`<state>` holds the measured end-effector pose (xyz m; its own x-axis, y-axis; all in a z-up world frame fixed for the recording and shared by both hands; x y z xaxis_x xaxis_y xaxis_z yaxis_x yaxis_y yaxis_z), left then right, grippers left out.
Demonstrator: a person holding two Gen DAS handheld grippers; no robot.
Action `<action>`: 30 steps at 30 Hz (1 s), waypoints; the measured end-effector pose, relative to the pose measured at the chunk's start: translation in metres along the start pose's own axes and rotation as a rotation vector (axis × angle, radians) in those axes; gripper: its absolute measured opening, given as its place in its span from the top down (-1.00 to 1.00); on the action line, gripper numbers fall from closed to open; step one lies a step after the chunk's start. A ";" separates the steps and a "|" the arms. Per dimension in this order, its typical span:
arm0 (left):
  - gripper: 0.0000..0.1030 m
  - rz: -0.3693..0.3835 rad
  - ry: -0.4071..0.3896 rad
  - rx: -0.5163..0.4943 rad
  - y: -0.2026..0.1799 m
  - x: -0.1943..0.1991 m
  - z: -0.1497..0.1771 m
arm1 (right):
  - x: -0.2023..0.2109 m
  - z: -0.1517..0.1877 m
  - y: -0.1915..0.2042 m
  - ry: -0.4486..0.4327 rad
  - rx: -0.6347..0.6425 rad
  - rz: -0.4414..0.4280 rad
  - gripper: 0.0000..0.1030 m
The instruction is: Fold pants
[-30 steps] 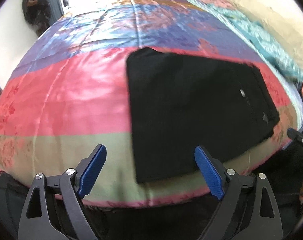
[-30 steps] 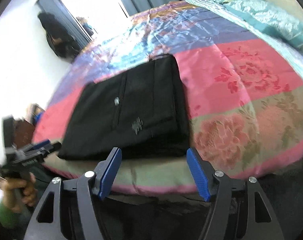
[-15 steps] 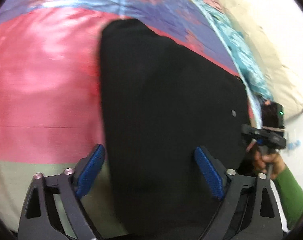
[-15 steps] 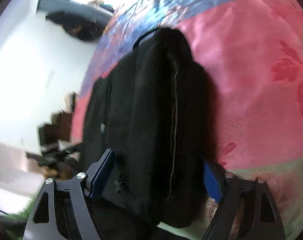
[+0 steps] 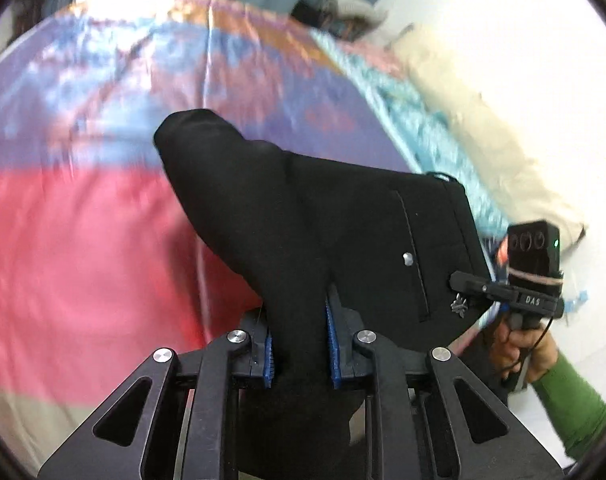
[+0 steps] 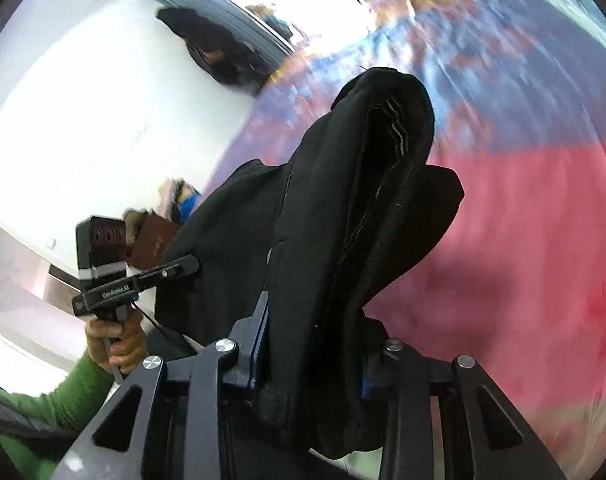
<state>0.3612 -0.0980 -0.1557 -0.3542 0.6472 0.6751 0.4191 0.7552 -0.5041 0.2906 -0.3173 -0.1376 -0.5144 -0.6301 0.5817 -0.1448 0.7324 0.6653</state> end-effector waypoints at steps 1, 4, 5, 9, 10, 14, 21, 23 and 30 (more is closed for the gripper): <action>0.63 -0.004 -0.023 -0.003 0.004 0.002 -0.016 | -0.002 -0.015 0.001 -0.018 0.007 -0.012 0.32; 0.63 -0.028 -0.093 -0.010 0.023 0.004 -0.069 | -0.022 -0.073 0.004 -0.070 0.046 -0.029 0.32; 0.63 -0.048 -0.114 -0.015 0.032 0.000 -0.086 | -0.029 -0.093 0.000 -0.080 0.056 -0.031 0.32; 0.47 -0.173 -0.078 0.005 0.081 -0.047 -0.119 | -0.082 -0.144 -0.026 -0.070 0.054 0.017 0.27; 0.27 -0.205 -0.046 0.028 0.098 -0.057 -0.120 | -0.103 -0.149 -0.042 -0.047 0.029 0.064 0.24; -0.42 -0.458 0.129 0.092 0.166 -0.125 -0.085 | -0.166 -0.131 -0.111 0.140 -0.125 0.344 -0.05; -0.78 -0.656 -0.051 -0.046 0.145 -0.042 -0.076 | -0.093 -0.115 -0.120 -0.012 -0.218 0.344 -0.61; -0.85 -0.737 -0.092 -0.118 0.129 -0.020 -0.061 | -0.067 -0.109 -0.112 -0.021 -0.152 0.431 -0.86; -0.95 -0.888 -0.111 -0.248 0.052 0.029 0.031 | 0.003 -0.015 -0.022 -0.051 0.087 0.682 -1.00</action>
<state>0.3468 -0.0370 -0.1795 -0.7035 -0.1414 0.6965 0.1182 0.9431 0.3107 0.3046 -0.3393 -0.1431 -0.5535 -0.0101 0.8328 0.1593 0.9802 0.1178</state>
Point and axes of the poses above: each gripper's, at about its wrist camera, not at the fingertips, and x roughly against the way its jaws point, y to its left, z to its underside, the point moved 3 cm from there along -x, roughly the way its jaws point, and after that the axes turned 2 degrees about -y, right-handed, at the moved point
